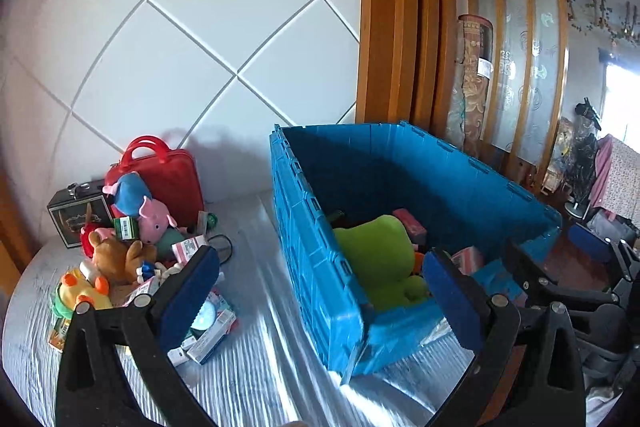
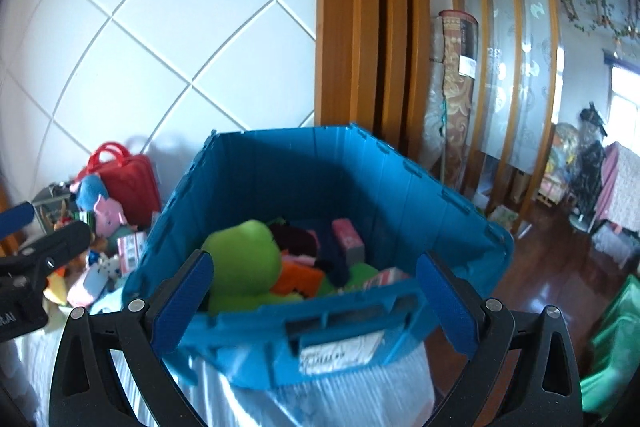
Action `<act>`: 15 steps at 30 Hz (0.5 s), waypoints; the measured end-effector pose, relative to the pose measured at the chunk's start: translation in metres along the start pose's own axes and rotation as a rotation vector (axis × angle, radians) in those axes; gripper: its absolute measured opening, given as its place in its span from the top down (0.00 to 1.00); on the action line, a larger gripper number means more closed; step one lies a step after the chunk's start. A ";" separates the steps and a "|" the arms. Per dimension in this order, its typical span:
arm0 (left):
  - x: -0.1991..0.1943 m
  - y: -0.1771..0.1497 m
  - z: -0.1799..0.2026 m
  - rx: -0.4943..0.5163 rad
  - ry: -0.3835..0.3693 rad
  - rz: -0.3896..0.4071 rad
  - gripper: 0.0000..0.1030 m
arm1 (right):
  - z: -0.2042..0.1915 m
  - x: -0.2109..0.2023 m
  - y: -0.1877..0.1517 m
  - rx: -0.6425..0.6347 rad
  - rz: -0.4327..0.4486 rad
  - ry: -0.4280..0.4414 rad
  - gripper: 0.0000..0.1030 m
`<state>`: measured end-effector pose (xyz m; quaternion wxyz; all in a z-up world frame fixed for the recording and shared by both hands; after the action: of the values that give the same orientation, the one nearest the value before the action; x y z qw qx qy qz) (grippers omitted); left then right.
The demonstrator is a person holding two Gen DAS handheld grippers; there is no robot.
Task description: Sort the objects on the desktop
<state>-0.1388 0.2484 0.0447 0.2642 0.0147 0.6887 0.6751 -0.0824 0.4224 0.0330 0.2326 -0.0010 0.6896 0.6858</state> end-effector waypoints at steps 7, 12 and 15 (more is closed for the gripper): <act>-0.035 -0.012 -0.016 0.002 -0.027 0.005 0.00 | -0.016 -0.039 -0.013 0.008 -0.007 -0.034 0.00; -0.053 -0.021 -0.021 0.012 -0.045 0.002 0.00 | -0.024 -0.063 -0.022 0.019 -0.011 -0.045 0.00; -0.062 -0.023 -0.022 0.020 -0.052 0.006 0.00 | -0.026 -0.070 -0.026 0.022 -0.019 -0.051 0.00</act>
<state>-0.0863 0.2029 0.0430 0.2798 0.0368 0.6883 0.6683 -0.0203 0.3737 0.0299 0.2566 0.0127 0.6910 0.6756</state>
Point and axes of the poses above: each gripper's, at about its wrist camera, not at the fingertips, and x roughly the way its jaws point, z to its right, y to its top, the point moved 7 cm from there along x, roughly the way its jaws point, and after that the axes turned 7 degrees about z, right-handed, at the moved point
